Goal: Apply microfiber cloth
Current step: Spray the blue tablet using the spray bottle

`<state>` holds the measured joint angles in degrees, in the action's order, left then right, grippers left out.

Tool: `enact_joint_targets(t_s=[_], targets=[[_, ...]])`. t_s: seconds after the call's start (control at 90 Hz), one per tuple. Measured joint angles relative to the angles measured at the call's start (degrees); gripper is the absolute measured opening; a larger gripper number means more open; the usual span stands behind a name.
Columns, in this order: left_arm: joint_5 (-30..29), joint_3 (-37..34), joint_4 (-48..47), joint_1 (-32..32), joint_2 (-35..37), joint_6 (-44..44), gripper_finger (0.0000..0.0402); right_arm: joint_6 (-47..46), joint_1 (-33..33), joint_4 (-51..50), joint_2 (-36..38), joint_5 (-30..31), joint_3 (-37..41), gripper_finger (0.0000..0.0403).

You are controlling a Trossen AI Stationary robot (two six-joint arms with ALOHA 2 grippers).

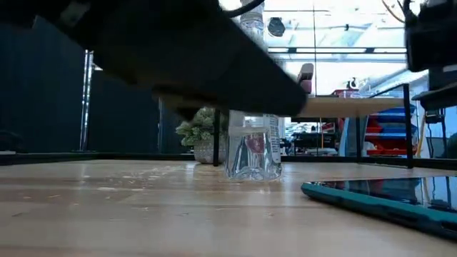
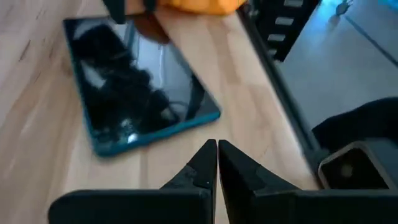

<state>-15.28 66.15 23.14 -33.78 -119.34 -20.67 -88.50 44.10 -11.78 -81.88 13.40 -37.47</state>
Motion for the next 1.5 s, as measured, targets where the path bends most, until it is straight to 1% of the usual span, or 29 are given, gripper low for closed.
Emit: enact_joint_targets(t_s=[0.089,0.178,0.267,0.322,0.444,0.556,0.644,0.8,0.889,1.111,1.356,1.422,1.5], targets=[[-0.3,1.9,-0.1,0.1,-2.1,-0.1,0.0,-5.4,1.8,-8.2,3.3,-0.2,-0.1,0.0206],[-0.7,2.9,0.0,0.4,-4.0,-1.4,0.0,-10.0,3.7,-15.9,4.1,-0.2,-0.1,0.0206],[-1.5,3.0,0.0,0.8,-5.9,-3.5,0.0,-13.2,5.1,-18.7,3.1,-0.2,0.0,0.0206],[-2.2,3.0,-0.1,1.2,-7.0,-4.5,0.0,-13.2,5.5,-17.3,1.7,0.1,0.1,0.0206],[-2.5,3.2,1.0,1.9,-8.1,-5.9,0.0,-11.4,5.4,-7.0,-2.5,1.5,1.5,0.0205],[-2.4,3.2,1.6,2.5,-8.5,-5.8,0.0,-11.1,5.1,-1.5,-6.4,3.0,1.8,0.0205],[-2.2,3.2,1.4,2.9,-8.6,-5.6,0.0,-11.5,5.0,2.3,-9.0,5.8,1.8,0.0205],[-1.0,3.1,0.9,3.4,-8.5,-5.4,0.0,-8.5,5.2,9.1,-11.2,11.2,2.1,0.0205],[-0.4,3.1,0.9,3.5,-8.5,-4.4,0.0,-9.3,5.4,9.7,-11.4,13.1,2.1,0.0205],[-0.6,3.1,1.1,3.5,-8.6,-2.9,0.0,-8.3,6.2,10.6,-11.3,15.0,2.2,0.0205],[-0.7,3.1,1.3,3.0,-8.7,-1.2,0.0,-8.3,8.9,11.8,-11.6,20.1,2.3,0.0205],[1.0,3.0,1.6,3.0,-8.7,0.8,0.0,-10.0,9.0,11.2,-11.6,20.6,2.3,0.0205],[1.2,3.0,1.6,2.7,-8.7,1.6,0.0,-15.0,8.7,7.9,-11.4,19.8,1.8,0.0205]])
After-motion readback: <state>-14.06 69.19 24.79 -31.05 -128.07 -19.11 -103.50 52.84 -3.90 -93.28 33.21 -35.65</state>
